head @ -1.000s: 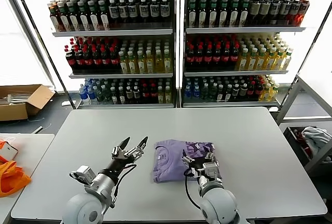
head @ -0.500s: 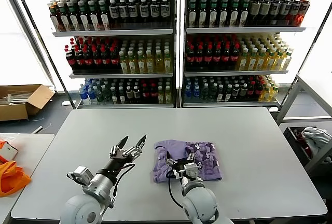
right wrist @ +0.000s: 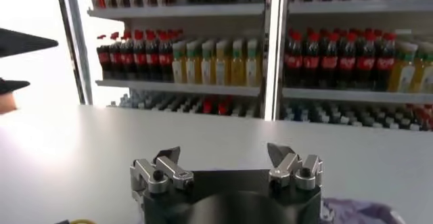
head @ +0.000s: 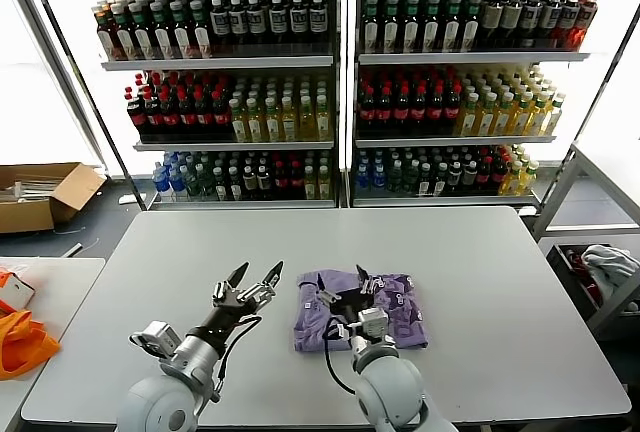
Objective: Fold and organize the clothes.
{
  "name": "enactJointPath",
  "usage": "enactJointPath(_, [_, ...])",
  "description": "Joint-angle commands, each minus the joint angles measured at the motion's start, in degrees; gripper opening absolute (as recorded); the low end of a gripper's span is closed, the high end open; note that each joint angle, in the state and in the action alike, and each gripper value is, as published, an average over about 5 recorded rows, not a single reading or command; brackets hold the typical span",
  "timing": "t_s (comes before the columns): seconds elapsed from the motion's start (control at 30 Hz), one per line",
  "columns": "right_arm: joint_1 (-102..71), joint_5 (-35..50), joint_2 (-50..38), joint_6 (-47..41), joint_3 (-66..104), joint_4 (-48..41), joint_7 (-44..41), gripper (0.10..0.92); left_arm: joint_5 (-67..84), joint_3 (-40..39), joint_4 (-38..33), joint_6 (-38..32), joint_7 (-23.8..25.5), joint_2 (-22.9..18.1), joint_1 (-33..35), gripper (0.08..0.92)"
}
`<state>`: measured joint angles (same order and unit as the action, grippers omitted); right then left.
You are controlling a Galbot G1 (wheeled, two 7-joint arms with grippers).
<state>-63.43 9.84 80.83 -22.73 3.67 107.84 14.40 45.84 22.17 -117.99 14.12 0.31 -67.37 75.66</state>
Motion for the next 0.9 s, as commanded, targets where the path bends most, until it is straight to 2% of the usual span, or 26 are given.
enactJointPath(0.03, [-8.5, -0.3, -6.0, 11.9, 8.4, 14.0, -6.6, 0.823, -1.3, 0.9, -0.4, 0.0, 0.5, -0.1, 0.5, 0.823])
enactJointPath(0.17, [-16.0, -0.6, -7.3, 18.8, 16.3, 14.6, -10.5, 0.823, -4.9, 3.6, -0.9, 0.2, 2.0, -0.7, 1.6, 0.822])
enactJointPath(0.4, [-23.8, 4.9, -8.1, 25.3, 29.1, 13.8, -13.7, 0.823, -12.1, 10.6, -3.9, 0.7, 4.5, -3.2, 4.2, 0.823])
enactJointPath(0.7, [-27.7, 7.7, -8.7, 27.0, 34.3, 14.3, -17.5, 0.823, -18.3, 21.7, -7.9, 0.2, 9.3, -7.6, 7.8, 0.823])
enactJointPath(0.9, [-26.8, 7.5, -7.8, 26.4, 35.0, 13.8, -17.2, 0.823, -18.0, 24.5, -7.0, -0.5, 11.4, -7.6, 8.5, 0.823])
